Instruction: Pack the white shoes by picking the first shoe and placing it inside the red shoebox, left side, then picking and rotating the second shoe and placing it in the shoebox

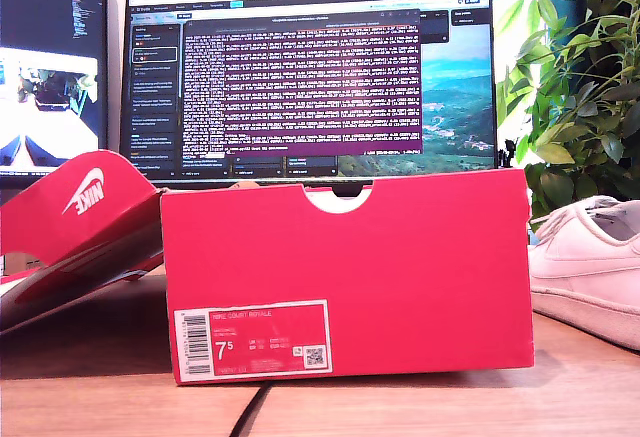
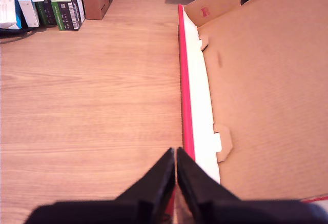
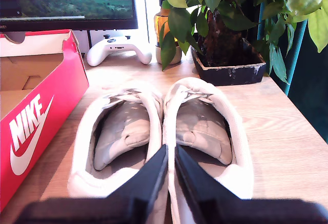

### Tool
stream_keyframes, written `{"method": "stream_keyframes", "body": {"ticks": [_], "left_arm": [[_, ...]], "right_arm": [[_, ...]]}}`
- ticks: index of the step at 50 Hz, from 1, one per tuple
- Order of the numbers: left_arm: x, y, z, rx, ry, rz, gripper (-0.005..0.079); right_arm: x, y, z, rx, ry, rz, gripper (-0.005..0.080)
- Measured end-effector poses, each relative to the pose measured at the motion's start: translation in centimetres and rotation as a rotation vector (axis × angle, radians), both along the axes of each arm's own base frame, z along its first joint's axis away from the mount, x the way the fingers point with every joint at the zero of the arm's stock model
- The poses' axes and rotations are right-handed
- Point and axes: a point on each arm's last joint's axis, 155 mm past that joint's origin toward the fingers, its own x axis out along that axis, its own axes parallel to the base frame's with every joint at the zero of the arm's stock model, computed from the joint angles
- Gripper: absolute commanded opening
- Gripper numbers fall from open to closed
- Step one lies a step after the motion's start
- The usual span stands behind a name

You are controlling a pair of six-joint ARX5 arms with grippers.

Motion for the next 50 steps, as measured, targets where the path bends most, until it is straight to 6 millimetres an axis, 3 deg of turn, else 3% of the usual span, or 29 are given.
{"method": "stream_keyframes", "body": {"ticks": [32,41,50], "left_arm": [[0.0,0.0,0.0,0.000,0.000,0.000,-0.0019],[0.2,-0.3,0.7,-0.013,-0.028,-0.011,-0.0019],[0.5,-2.3,2.4,-0.067,-0.091,-0.113,-0.0019]], "right_arm": [[0.0,0.0,0.0,0.000,0.000,0.000,-0.0011],[0.0,0.0,0.1,0.090,-0.003,-0.016,-0.0011],[0.1,0.0,0.3,0.292,-0.013,-0.052,-0.0011]]}}
